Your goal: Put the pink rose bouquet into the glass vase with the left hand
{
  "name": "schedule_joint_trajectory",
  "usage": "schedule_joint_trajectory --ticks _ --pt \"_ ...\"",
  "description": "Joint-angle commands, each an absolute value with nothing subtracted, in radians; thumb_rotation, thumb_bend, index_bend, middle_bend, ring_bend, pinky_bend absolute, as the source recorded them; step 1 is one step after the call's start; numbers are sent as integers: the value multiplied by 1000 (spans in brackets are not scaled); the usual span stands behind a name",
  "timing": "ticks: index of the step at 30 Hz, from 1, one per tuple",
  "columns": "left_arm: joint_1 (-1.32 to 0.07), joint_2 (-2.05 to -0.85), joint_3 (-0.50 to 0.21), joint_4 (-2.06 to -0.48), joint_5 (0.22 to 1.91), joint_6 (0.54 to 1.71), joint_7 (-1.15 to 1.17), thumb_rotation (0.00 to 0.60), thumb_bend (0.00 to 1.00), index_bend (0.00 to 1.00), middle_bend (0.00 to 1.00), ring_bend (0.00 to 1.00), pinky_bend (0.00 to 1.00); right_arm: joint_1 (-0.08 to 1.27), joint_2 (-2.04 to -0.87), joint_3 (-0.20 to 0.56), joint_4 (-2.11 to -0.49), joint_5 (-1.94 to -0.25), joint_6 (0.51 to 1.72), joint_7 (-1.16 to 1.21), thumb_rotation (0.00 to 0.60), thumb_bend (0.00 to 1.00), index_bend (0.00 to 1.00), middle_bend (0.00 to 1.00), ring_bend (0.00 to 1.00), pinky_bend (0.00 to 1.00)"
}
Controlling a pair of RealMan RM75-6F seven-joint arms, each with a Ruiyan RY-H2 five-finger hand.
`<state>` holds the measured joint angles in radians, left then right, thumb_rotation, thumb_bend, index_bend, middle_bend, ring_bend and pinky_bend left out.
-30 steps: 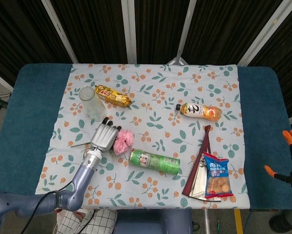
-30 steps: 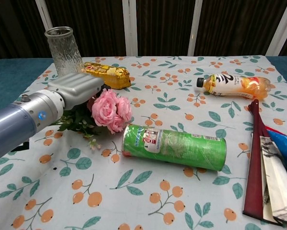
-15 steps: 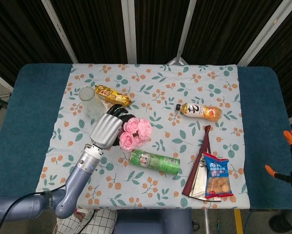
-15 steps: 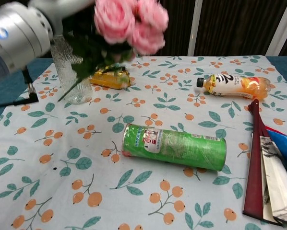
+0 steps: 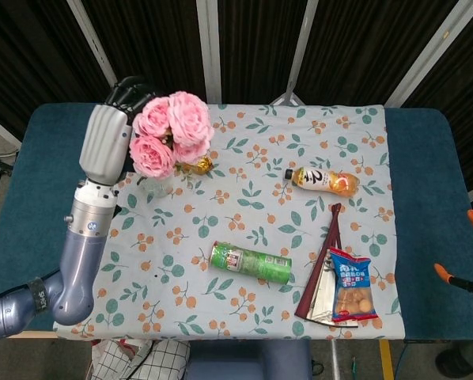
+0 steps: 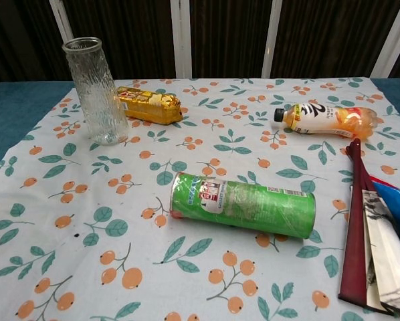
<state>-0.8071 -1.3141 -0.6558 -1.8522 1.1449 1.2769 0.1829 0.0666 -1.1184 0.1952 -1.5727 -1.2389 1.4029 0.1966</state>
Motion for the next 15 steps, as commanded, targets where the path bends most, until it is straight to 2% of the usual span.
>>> schedule_joint_trajectory --ticks 1,15 --pt "-827 -1328 -696 -1720 1109 1276 53 600 394 424 562 298 174 69 -1122 199 -1565 -1230 1395 197 600 155 117 0 0 0" --pt "-888 -1455 -639 -1444 1102 1285 -81 600 394 424 560 301 174 66 -1125 214 -1543 -1205 1387 211 600 155 119 0 0 0"
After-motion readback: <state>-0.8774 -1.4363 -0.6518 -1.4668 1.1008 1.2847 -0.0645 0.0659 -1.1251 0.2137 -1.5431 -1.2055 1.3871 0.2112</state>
